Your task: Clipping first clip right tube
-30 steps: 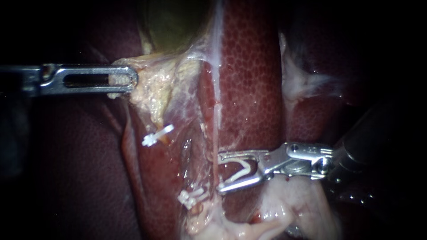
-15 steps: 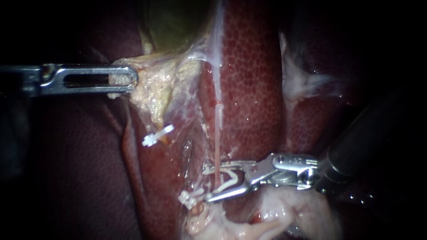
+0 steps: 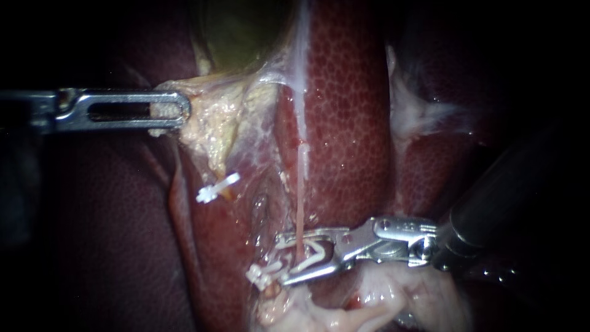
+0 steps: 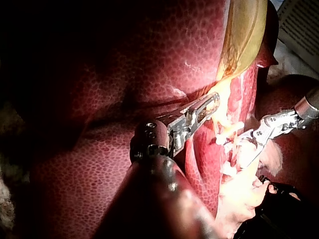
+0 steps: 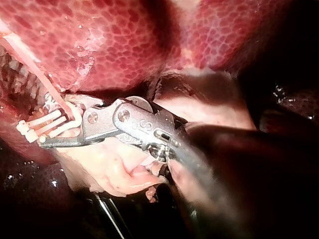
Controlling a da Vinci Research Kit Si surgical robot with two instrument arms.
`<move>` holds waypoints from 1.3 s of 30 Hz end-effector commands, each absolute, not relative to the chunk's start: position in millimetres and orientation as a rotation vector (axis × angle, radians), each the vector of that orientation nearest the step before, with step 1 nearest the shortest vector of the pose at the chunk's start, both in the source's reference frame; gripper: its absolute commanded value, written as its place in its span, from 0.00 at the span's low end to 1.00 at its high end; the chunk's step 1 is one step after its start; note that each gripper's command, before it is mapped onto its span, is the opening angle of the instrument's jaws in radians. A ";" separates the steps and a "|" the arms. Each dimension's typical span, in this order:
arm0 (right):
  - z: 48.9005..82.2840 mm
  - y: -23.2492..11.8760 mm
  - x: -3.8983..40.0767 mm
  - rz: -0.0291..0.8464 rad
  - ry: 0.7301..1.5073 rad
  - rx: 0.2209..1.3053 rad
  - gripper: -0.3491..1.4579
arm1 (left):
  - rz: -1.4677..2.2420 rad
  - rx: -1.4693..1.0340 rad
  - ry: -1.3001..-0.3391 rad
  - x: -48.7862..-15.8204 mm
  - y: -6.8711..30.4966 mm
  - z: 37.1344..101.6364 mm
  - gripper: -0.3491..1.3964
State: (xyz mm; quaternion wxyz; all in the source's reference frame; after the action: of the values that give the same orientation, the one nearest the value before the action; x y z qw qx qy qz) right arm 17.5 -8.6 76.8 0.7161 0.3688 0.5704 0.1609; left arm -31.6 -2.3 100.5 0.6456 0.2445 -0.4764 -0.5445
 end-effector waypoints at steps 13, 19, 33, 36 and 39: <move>76.9 -8.6 17.3 0.345 1.264 0.828 0.35 | -1.239 0.556 -1.084 -31.5 -2.3 100.5 0.00; 77.0 -8.5 17.2 0.342 1.264 0.831 0.33 | -1.239 0.556 -1.084 -31.5 -2.3 100.5 0.00; 76.9 -8.4 17.1 0.342 1.267 0.833 0.26 | -1.239 0.556 -1.084 -31.5 -2.3 100.5 0.00; 77.0 -8.4 17.1 0.339 1.264 0.836 0.21 | -1.239 0.556 -1.084 -31.5 -2.3 100.5 0.00; 77.0 -8.3 17.0 0.336 1.265 0.839 0.18 | -1.239 0.556 -1.084 -31.5 -2.3 100.5 0.00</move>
State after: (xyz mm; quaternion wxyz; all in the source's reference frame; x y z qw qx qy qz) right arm 17.0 -8.3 77.0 0.7129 0.3783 0.5707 0.1518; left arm -31.6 -2.3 100.5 0.6457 0.2445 -0.4764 -0.5444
